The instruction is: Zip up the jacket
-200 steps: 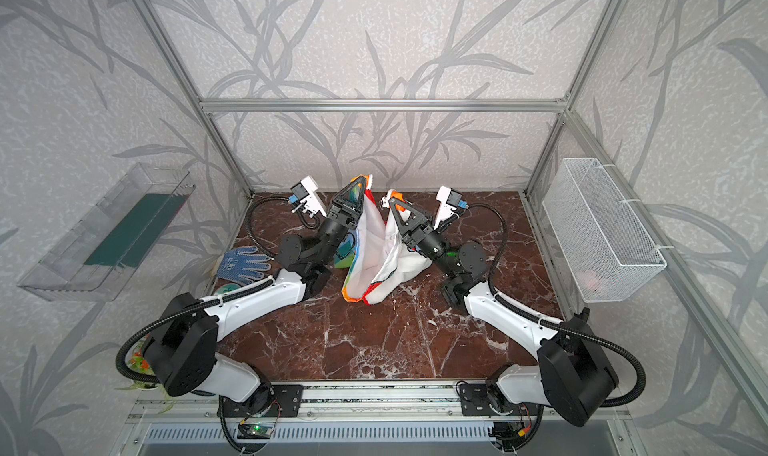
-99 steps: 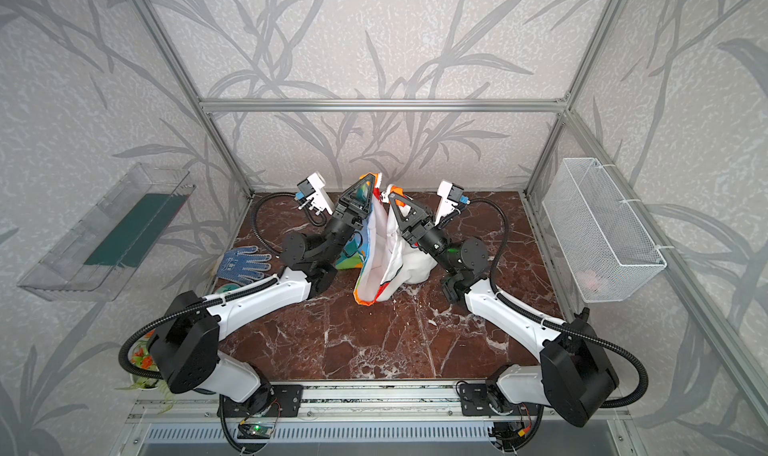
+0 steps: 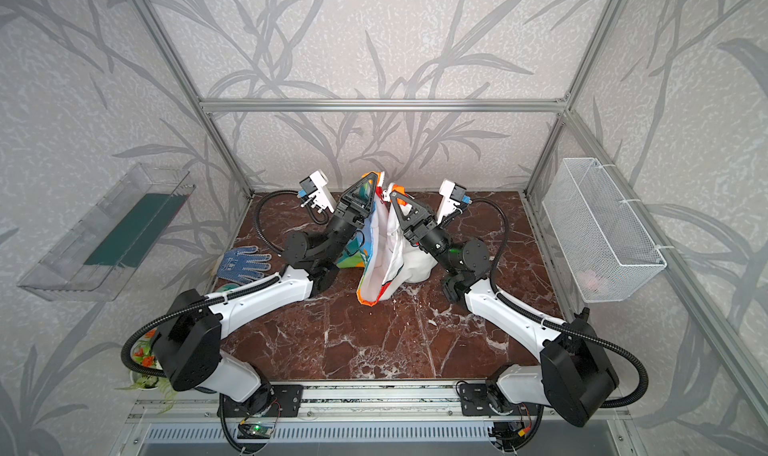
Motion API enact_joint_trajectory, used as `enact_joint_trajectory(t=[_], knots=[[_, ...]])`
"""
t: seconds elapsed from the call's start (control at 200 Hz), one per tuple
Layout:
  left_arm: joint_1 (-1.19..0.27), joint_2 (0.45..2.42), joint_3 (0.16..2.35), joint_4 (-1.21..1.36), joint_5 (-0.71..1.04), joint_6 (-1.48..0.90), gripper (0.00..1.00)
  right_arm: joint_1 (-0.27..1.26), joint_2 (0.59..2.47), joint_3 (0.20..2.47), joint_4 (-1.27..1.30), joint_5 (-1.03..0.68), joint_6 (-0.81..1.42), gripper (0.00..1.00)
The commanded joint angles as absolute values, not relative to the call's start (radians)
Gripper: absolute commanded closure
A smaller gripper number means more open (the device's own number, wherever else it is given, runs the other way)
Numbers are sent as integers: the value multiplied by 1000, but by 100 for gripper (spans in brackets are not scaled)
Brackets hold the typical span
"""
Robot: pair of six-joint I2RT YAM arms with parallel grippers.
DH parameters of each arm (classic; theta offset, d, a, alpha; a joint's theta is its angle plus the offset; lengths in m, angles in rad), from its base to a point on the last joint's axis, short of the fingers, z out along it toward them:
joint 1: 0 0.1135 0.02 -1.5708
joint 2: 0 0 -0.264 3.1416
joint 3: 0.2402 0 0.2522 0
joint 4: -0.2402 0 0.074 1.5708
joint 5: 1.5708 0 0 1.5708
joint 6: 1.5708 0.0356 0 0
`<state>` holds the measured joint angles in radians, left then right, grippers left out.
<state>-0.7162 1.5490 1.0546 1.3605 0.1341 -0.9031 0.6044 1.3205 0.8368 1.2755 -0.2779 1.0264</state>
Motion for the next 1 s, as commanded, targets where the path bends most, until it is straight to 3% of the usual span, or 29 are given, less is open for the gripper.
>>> enact_joint_trajectory(t=[0.0, 1.0], knots=[[-716, 1534, 1115, 1417, 137, -927, 100, 611, 1299, 872, 1398, -257, 1049, 100], [-733, 1559, 1223, 1417, 251, -887, 100, 611, 1283, 957, 1357, -277, 1095, 100]])
